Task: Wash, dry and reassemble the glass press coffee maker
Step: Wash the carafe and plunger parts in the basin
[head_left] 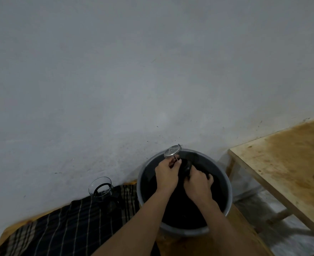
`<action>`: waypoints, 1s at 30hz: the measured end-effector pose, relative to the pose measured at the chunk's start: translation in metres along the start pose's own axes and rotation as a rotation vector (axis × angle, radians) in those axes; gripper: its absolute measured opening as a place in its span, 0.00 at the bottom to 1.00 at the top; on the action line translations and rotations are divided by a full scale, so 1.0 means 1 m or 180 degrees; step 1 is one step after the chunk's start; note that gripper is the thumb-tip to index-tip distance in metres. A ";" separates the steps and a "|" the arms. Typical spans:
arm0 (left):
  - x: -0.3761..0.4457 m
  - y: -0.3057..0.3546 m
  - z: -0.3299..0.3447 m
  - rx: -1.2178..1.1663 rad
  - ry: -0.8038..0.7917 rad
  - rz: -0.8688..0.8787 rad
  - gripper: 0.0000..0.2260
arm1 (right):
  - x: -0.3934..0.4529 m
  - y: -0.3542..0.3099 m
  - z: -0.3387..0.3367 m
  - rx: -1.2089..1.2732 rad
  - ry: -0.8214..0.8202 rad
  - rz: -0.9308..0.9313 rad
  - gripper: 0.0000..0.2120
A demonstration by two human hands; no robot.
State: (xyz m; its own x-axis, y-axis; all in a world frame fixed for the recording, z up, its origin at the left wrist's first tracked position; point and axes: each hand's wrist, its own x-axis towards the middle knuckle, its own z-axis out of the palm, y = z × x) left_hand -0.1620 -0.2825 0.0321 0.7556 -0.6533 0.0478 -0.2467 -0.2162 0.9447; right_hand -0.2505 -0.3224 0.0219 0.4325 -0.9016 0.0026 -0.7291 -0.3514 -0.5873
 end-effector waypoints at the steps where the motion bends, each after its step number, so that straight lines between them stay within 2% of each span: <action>1: 0.000 0.002 -0.001 -0.0198 0.0039 -0.0170 0.08 | 0.001 -0.003 -0.004 -0.0054 0.0041 -0.0075 0.09; 3: 0.001 0.004 -0.005 -0.0912 0.0109 -0.0871 0.05 | 0.002 -0.010 -0.014 -0.0203 0.0066 -0.0249 0.11; 6: -0.003 0.003 -0.007 -0.2267 -0.0209 -0.2508 0.07 | 0.003 -0.024 -0.034 -0.0492 -0.0308 -0.0385 0.19; 9: -0.018 -0.006 -0.005 -0.2836 -0.0721 -0.3090 0.14 | 0.003 -0.035 -0.046 -0.1085 -0.0802 -0.0444 0.19; 12: -0.033 -0.008 -0.003 -0.2945 -0.0845 -0.3272 0.11 | 0.004 -0.042 -0.046 -0.1545 -0.0998 -0.0509 0.18; 15: -0.035 -0.003 -0.001 -0.3041 -0.0823 -0.3212 0.11 | 0.006 -0.046 -0.049 -0.1648 -0.0980 -0.0548 0.19; 18: -0.029 0.000 -0.003 -0.2908 -0.0861 -0.3071 0.11 | 0.006 -0.047 -0.053 -0.1464 -0.0811 -0.0565 0.20; 22: -0.026 -0.012 -0.006 -0.2411 -0.0775 -0.3071 0.11 | 0.000 -0.038 -0.047 -0.1178 -0.0978 -0.0498 0.24; 30: -0.028 -0.014 -0.014 -0.1901 -0.0481 -0.2574 0.05 | -0.001 -0.006 -0.031 -0.0394 -0.0853 -0.0464 0.22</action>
State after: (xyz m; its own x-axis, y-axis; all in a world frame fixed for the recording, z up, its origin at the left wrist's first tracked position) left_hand -0.1714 -0.2515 0.0219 0.4669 -0.5656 -0.6798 0.6790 -0.2631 0.6853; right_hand -0.2632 -0.3270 0.0508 0.6494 -0.7468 -0.1433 -0.7010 -0.5149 -0.4935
